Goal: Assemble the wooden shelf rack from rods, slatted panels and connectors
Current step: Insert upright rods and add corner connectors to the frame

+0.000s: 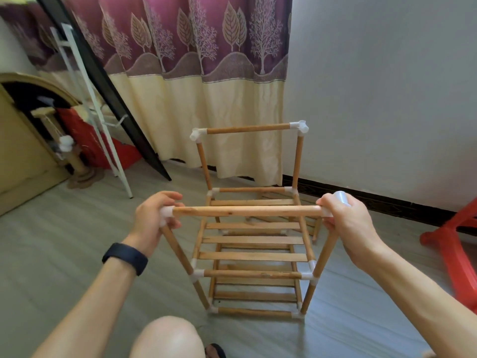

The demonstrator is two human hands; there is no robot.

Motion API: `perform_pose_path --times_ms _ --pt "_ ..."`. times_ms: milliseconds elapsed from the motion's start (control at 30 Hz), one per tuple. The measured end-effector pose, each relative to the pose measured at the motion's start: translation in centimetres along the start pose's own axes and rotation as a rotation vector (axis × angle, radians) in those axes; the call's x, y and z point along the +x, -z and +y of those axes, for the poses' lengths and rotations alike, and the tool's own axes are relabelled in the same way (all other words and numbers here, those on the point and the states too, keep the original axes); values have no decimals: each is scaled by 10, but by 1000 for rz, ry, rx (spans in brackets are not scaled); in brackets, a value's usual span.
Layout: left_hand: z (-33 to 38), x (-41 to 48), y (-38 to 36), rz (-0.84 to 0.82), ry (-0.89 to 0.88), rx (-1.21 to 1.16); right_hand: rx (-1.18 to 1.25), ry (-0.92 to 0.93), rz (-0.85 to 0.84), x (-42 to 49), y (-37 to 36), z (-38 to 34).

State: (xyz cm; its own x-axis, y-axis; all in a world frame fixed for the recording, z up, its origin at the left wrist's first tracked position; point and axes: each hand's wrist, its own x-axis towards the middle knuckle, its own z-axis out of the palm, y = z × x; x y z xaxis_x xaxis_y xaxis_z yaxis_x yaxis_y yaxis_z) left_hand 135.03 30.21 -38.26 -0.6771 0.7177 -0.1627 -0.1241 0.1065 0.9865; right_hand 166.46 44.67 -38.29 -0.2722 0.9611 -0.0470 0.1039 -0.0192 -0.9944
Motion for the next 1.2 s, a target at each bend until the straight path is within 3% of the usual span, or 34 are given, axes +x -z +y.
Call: perform_pose_path --times_ms 400,700,867,967,1200 --pt "-3 -6 -11 73 -49 4 -32 -2 168 0 -17 3" --pt "-15 -30 -6 -140 -58 -139 30 61 91 9 -3 0" --pt "-28 -39 -15 26 -204 -159 36 94 20 8 0 7" --pt "-35 -42 -19 46 -281 -131 62 88 29 8 -1 10" --pt "-31 -27 18 275 -308 -42 17 54 29 10 -52 8"
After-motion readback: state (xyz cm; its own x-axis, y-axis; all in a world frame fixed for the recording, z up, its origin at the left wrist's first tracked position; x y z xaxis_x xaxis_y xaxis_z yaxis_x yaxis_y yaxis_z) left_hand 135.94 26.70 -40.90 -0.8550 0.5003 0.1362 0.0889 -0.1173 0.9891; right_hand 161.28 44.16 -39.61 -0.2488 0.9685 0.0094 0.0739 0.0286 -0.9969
